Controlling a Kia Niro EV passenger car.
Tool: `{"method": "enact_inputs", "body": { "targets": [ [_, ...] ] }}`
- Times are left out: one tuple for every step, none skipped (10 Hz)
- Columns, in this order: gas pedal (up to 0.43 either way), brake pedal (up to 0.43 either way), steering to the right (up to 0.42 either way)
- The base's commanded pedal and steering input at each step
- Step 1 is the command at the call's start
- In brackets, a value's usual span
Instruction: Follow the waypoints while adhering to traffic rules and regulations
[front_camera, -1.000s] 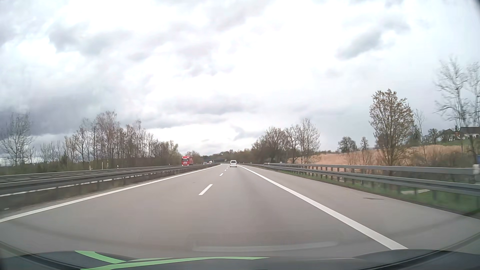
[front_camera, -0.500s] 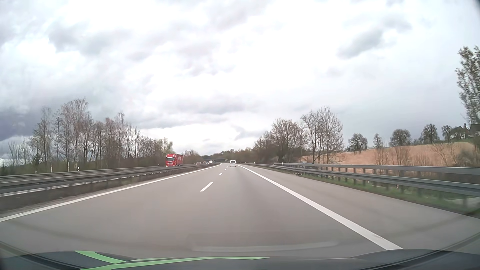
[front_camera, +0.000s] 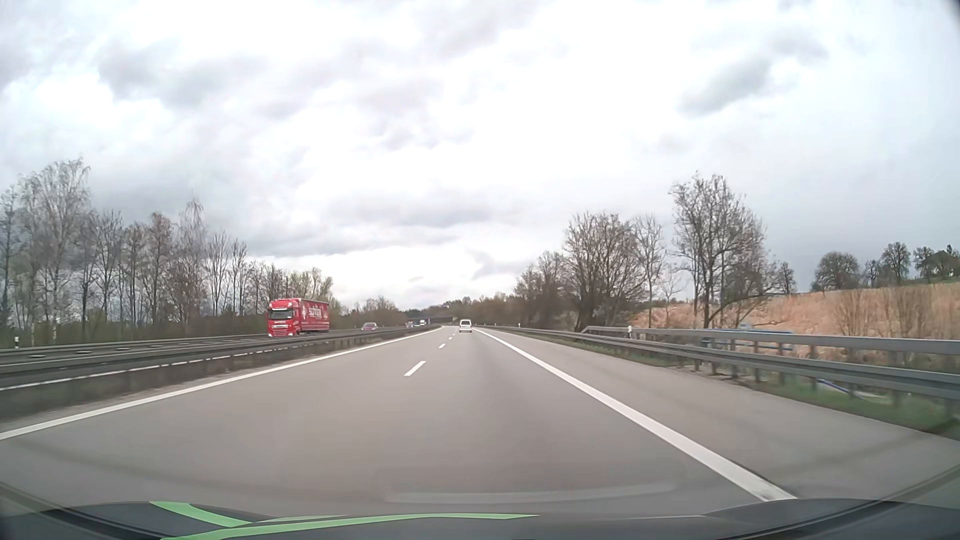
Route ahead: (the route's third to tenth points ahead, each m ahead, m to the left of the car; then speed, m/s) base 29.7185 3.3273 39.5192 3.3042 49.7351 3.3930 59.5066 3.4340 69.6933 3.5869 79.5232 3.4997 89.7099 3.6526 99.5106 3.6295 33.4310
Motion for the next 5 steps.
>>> {"method": "enact_inputs", "body": {
  "targets": [
    [0.441, 0.000, -0.005],
    [0.441, 0.000, -0.005],
    [0.441, 0.000, -0.005],
    [0.441, 0.000, -0.005],
    [0.441, 0.000, -0.005]
  ]
}}
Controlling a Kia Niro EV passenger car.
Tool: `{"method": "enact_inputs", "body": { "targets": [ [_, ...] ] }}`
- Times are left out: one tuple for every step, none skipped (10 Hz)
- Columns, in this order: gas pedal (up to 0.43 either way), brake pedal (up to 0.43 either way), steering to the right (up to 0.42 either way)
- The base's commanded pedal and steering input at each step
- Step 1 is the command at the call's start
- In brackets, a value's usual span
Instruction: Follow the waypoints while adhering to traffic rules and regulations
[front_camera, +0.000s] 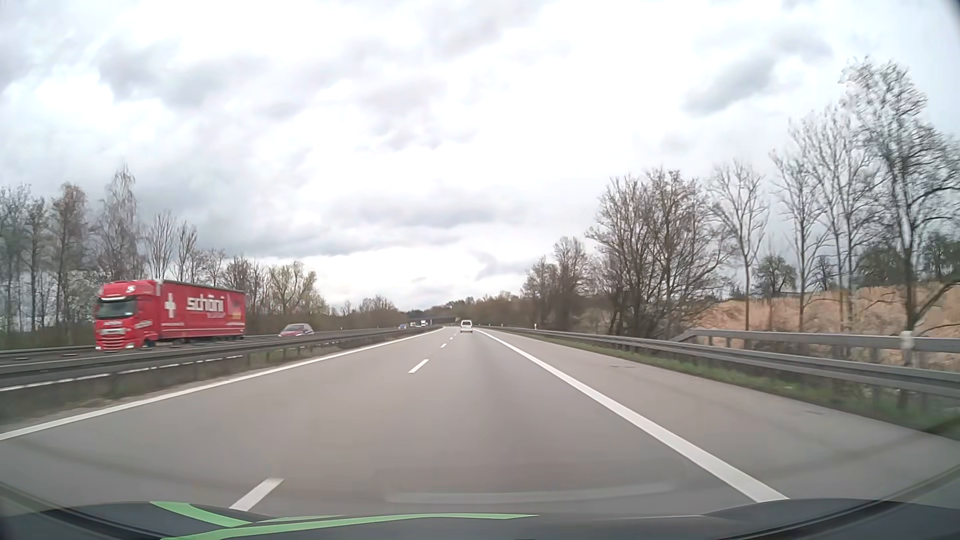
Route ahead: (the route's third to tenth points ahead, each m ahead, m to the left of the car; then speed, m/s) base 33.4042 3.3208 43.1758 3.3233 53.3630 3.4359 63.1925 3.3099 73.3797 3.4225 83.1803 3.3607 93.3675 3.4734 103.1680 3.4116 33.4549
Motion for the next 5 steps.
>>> {"method": "enact_inputs", "body": {
  "targets": [
    [0.441, 0.000, -0.005],
    [0.441, 0.000, -0.005],
    [0.441, 0.000, -0.005],
    [0.441, 0.000, -0.005],
    [0.441, 0.000, -0.005]
  ]
}}
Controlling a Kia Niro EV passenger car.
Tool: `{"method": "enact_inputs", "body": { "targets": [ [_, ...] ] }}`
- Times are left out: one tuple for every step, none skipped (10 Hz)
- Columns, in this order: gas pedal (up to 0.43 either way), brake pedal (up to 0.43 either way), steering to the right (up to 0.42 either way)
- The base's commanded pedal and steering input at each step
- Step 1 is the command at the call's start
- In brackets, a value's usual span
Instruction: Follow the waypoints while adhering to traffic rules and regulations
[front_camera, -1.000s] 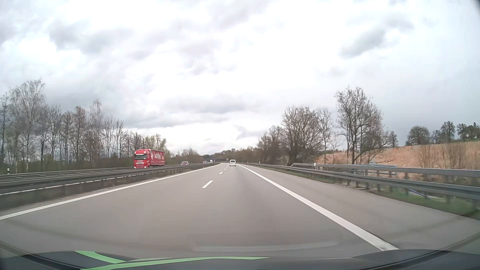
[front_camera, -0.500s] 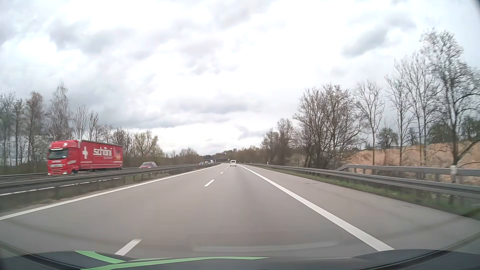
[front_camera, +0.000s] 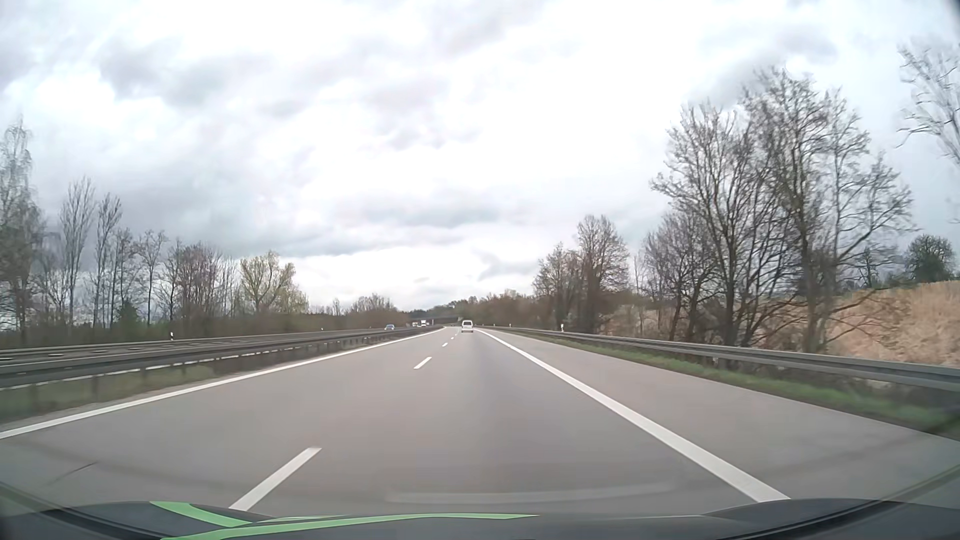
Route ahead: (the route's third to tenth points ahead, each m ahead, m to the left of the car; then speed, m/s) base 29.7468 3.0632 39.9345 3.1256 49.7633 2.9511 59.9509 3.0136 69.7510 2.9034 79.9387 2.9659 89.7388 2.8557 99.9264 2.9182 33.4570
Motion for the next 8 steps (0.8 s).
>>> {"method": "enact_inputs", "body": {
  "targets": [
    [0.441, 0.000, -0.005],
    [0.441, 0.000, -0.005],
    [0.441, 0.000, -0.005],
    [0.441, 0.000, -0.005],
    [0.441, 0.000, -0.004],
    [0.441, 0.000, -0.004],
    [0.441, 0.000, -0.004],
    [0.441, 0.000, -0.004]
  ]
}}
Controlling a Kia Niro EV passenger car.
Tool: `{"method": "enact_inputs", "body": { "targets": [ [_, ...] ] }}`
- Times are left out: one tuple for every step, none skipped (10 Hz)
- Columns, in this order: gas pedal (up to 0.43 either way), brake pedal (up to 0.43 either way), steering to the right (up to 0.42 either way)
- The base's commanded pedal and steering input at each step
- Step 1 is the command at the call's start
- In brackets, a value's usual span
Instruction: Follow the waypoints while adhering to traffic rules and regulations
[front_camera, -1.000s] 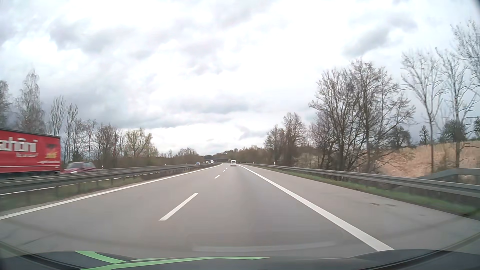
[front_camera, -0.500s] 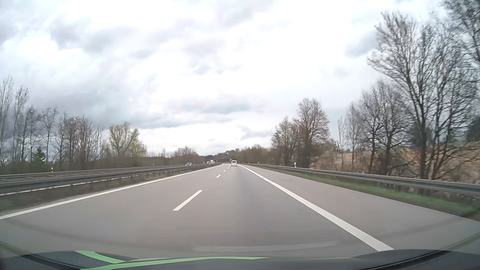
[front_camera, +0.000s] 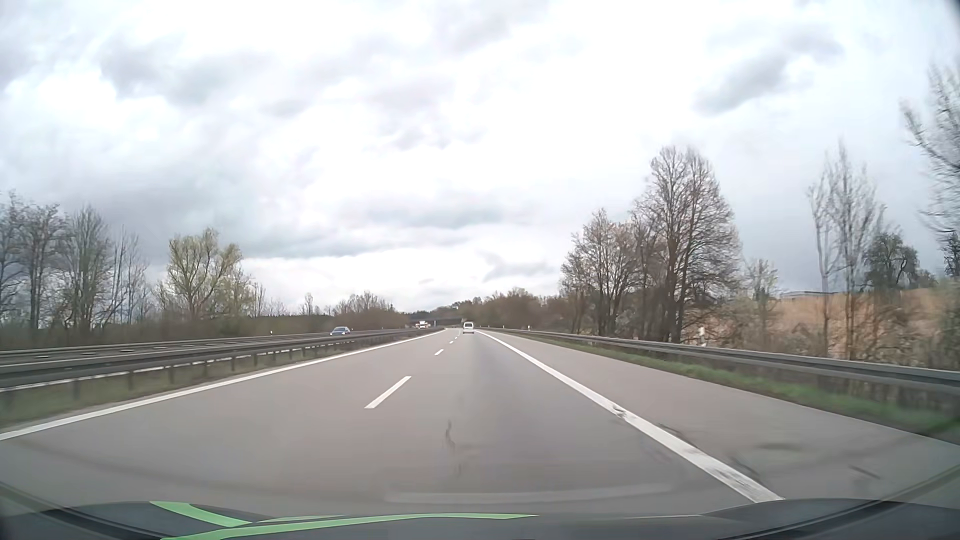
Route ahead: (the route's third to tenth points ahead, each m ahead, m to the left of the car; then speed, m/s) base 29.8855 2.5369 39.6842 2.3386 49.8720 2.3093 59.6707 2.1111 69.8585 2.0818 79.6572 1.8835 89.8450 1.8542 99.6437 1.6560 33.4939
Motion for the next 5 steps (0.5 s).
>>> {"method": "enact_inputs", "body": {
  "targets": [
    [0.441, 0.000, -0.004],
    [0.441, 0.000, -0.004],
    [0.441, 0.000, -0.004],
    [0.441, 0.000, -0.004],
    [0.441, 0.000, -0.004]
  ]
}}
